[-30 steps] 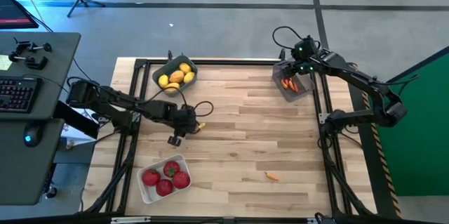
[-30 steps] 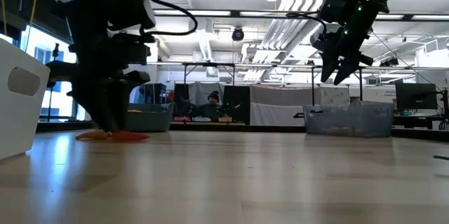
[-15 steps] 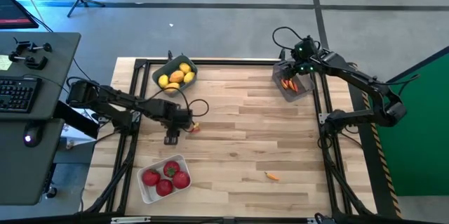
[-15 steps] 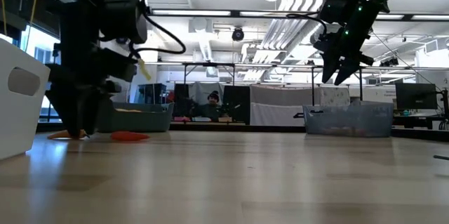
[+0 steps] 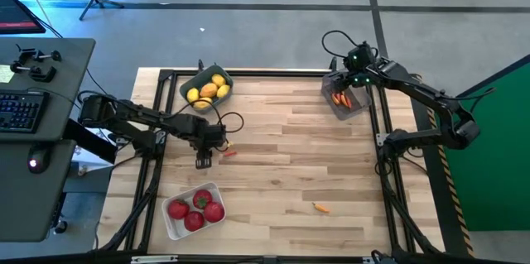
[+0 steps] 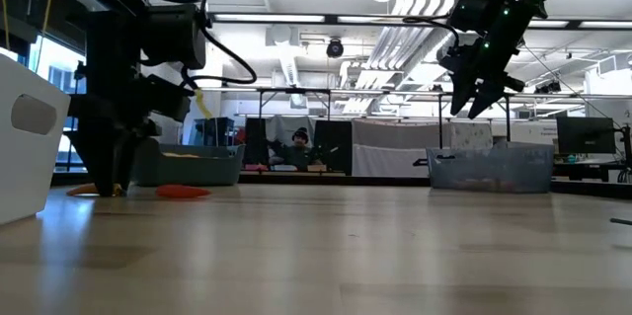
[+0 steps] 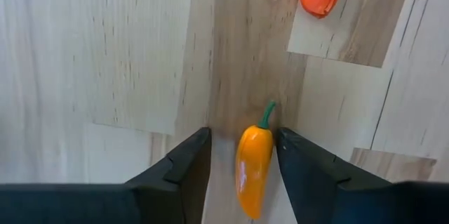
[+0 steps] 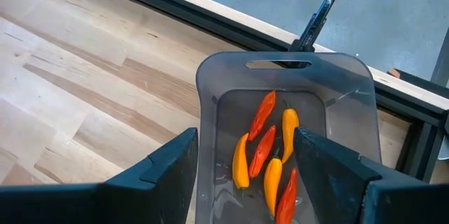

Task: Sort produce into baskets
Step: Put the yellow chili pepper into the black bin

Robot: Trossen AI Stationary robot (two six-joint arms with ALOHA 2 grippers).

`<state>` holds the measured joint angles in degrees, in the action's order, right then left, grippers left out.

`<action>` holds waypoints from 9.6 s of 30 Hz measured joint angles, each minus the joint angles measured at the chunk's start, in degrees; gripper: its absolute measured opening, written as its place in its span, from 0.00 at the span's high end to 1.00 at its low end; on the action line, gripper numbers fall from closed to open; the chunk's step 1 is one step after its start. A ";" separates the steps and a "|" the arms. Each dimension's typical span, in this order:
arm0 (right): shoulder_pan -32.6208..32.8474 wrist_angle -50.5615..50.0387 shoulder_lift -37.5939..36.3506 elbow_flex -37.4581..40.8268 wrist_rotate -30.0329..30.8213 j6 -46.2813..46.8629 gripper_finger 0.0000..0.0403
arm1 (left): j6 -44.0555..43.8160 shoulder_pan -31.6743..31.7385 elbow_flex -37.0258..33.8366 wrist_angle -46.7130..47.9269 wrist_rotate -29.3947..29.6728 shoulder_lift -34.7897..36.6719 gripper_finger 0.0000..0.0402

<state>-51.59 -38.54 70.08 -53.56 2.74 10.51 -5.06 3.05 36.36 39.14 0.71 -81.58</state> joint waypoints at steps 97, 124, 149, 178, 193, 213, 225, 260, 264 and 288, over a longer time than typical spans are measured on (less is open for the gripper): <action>-0.15 -0.59 -9.42 0.00 3.27 -4.53 0.63 | 2.77 10.97 91.67 -64.01 7.93 -76.41 0.98; -0.11 -3.91 -17.59 0.00 -0.30 -6.69 0.63 | 2.74 8.92 96.55 -43.66 5.88 -67.63 0.96; 1.17 -0.13 -32.37 5.19 -8.37 -6.84 1.00 | -4.07 5.77 63.25 -57.91 5.97 -54.08 1.00; 43.73 7.56 -34.98 27.06 0.19 18.43 1.00 | -6.53 5.62 4.26 -61.17 3.01 -12.77 1.00; 67.99 8.90 -13.92 21.47 1.78 41.68 1.00 | -1.18 7.23 -3.12 -53.74 -5.04 -5.57 1.00; 81.80 -7.90 23.66 -10.83 -2.56 49.12 0.79 | 6.47 8.24 -5.57 -58.63 -8.24 -5.57 1.00; 85.04 -10.09 39.33 -20.66 -10.18 53.15 0.51 | 8.31 8.24 -5.57 -60.09 -8.24 -5.62 1.00; 32.04 -19.82 20.15 -13.25 6.67 20.88 0.99 | -2.81 9.42 -5.51 -51.77 -9.04 -5.62 1.00; 22.54 -17.74 20.13 -13.25 6.80 14.03 0.99 | -3.21 9.42 -4.42 -46.29 -8.54 -5.62 1.00; -2.45 6.24 20.11 5.68 0.45 3.70 0.98 | -13.33 1.23 9.51 -18.03 -4.61 -5.57 0.87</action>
<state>-54.04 -32.30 90.19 -47.88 3.19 14.21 -18.40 4.28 45.87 21.11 -3.90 -87.15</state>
